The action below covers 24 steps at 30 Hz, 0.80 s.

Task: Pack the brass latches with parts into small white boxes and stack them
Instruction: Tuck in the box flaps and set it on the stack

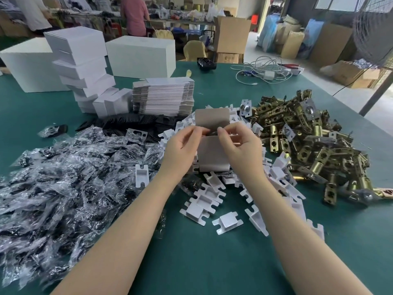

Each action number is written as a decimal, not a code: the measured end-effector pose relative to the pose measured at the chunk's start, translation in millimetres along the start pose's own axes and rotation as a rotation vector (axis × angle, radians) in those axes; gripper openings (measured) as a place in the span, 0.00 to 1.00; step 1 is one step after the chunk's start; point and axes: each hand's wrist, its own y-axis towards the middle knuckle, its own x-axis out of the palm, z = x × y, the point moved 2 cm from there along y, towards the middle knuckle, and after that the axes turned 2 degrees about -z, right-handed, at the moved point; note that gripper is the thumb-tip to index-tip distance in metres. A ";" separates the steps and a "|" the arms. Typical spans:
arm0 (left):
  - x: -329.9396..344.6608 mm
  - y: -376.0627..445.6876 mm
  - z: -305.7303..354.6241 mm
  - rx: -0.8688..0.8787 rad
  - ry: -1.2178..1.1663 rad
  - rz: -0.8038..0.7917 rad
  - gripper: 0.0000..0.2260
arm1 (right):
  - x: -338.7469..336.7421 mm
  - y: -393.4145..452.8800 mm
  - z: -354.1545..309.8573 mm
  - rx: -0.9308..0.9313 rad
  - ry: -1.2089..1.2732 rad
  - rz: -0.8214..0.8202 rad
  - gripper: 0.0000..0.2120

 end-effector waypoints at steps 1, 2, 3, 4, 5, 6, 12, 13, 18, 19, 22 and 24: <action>-1.2 -0.1 0.2 0.003 -0.019 0.013 0.10 | 1.2 0.2 0.9 0.010 0.006 -0.003 0.11; -1.9 0.1 0.8 0.005 -0.035 0.019 0.10 | 2.2 1.5 2.5 0.046 0.037 0.000 0.11; -2.0 0.4 0.9 0.000 -0.048 0.024 0.10 | 3.3 3.4 3.4 0.102 0.089 0.001 0.11; -1.5 0.8 0.0 -0.016 -0.063 0.038 0.10 | 5.1 5.5 4.0 0.166 0.141 0.000 0.10; -0.7 1.0 -1.0 -0.041 -0.090 0.060 0.10 | 6.6 6.6 4.0 0.213 0.179 0.003 0.09; 0.5 1.0 -2.4 -0.068 -0.138 0.089 0.10 | 8.1 7.1 3.2 0.232 0.193 0.013 0.08; 0.2 3.7 -5.2 -0.087 -0.220 0.101 0.17 | 9.5 7.0 -2.6 0.233 0.264 0.007 0.23; -0.1 3.6 -4.6 -0.071 -0.202 0.098 0.16 | 9.2 8.3 -2.7 0.211 0.253 -0.007 0.23; -2.5 2.6 -4.2 -0.047 -0.155 0.092 0.07 | 2.5 6.1 1.8 0.037 0.194 -0.078 0.11; -3.9 2.5 -4.6 -0.031 -0.136 0.078 0.06 | -0.1 6.0 3.5 0.031 0.187 -0.110 0.11; -4.4 1.5 -4.7 -0.021 -0.113 0.063 0.07 | -6.5 7.7 6.1 0.040 0.197 -0.190 0.09; -4.0 1.2 -5.2 0.002 -0.097 0.038 0.10 | -7.5 7.3 7.2 0.030 0.215 -0.185 0.07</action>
